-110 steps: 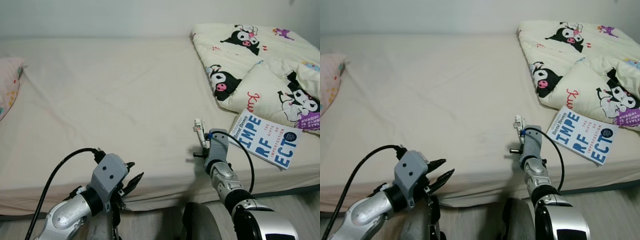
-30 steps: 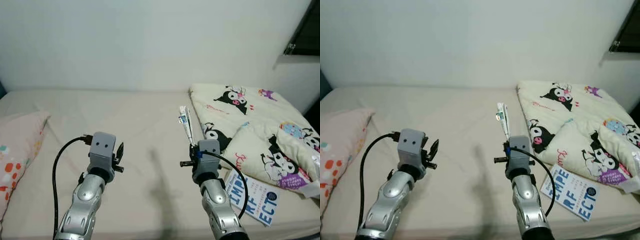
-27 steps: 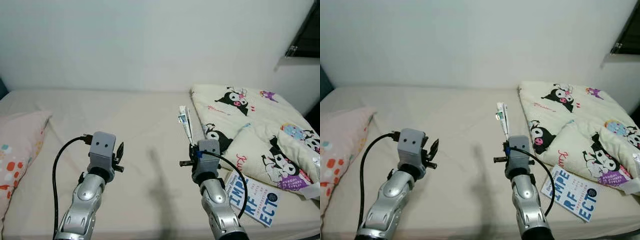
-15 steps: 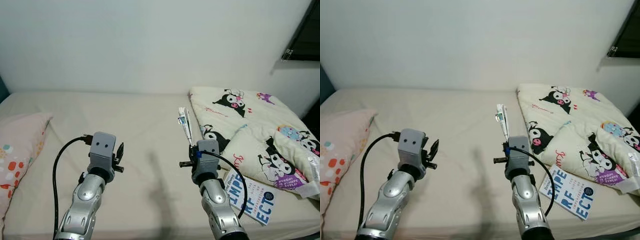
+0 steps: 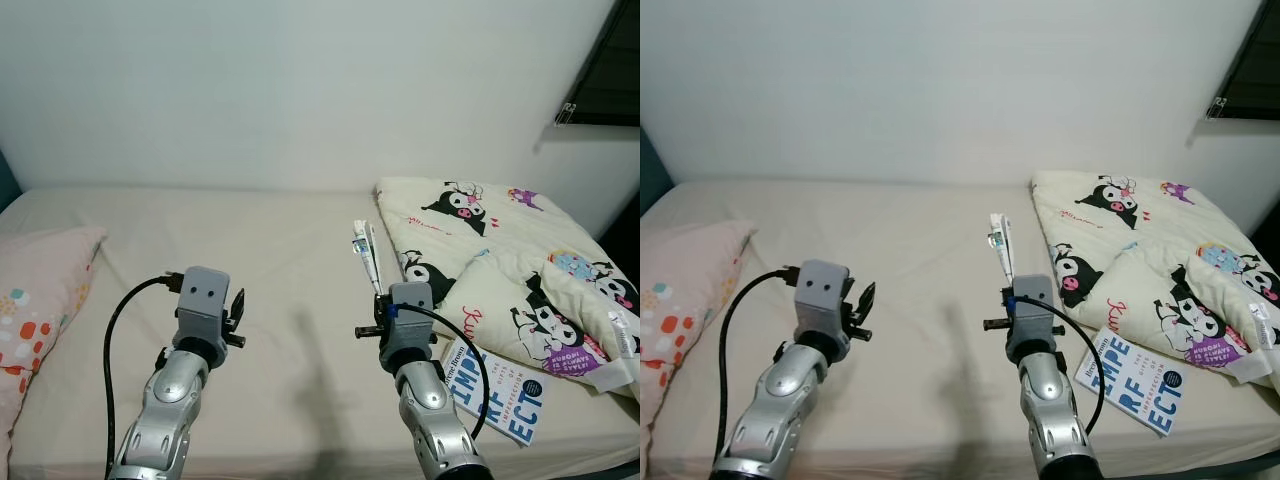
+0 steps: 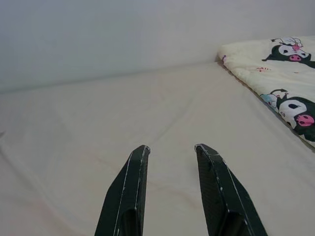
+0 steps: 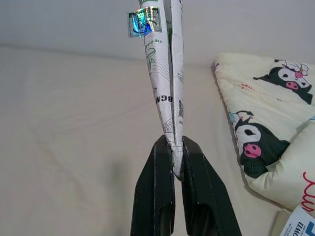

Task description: Clean up the room

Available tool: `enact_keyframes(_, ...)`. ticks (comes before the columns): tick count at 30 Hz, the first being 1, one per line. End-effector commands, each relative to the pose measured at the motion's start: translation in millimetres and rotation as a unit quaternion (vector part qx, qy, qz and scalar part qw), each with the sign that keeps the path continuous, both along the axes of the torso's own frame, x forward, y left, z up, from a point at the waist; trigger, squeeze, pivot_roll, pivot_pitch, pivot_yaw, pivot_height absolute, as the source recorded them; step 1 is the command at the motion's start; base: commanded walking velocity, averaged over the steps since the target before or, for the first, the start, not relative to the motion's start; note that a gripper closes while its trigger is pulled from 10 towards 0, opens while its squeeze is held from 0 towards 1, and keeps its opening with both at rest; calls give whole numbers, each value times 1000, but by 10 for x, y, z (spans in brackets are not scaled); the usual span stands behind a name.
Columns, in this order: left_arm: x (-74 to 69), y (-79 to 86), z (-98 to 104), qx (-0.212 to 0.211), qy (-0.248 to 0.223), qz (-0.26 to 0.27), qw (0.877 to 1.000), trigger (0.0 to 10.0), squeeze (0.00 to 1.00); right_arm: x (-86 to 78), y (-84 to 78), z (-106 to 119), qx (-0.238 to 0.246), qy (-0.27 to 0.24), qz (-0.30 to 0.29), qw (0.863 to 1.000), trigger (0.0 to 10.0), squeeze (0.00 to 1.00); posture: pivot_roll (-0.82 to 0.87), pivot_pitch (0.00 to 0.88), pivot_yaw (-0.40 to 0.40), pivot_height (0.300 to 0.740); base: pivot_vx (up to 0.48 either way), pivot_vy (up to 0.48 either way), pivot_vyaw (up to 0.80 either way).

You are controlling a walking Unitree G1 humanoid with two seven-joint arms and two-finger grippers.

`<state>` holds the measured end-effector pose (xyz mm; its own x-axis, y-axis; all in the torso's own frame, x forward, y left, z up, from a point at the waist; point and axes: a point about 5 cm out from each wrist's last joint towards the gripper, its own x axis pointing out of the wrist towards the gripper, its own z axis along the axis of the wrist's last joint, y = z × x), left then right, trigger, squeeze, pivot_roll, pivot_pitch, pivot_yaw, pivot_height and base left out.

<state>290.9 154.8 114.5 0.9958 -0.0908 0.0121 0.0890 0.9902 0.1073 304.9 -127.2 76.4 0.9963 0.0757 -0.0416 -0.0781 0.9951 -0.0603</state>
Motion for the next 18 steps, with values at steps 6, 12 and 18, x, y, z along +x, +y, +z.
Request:
enact_keyframes(6,-3,40,-73,-7,21,9,1000,10000,0,-40,-17,-77,-3,13,-4,1000,10000,0,97,1,-89,740,0,0,0)
enact_keyframes(12,-3,53,-74,-14,20,15,1000,10000,0,-28,-29,-84,-4,17,-8,1000,10000,0,97,0,-91,740,0,0,0)
enact_keyframes(18,-25,87,-100,-8,27,18,999,10000,0,-28,-16,-106,-1,22,-12,1000,10000,0,101,0,-84,740,0,0,0)
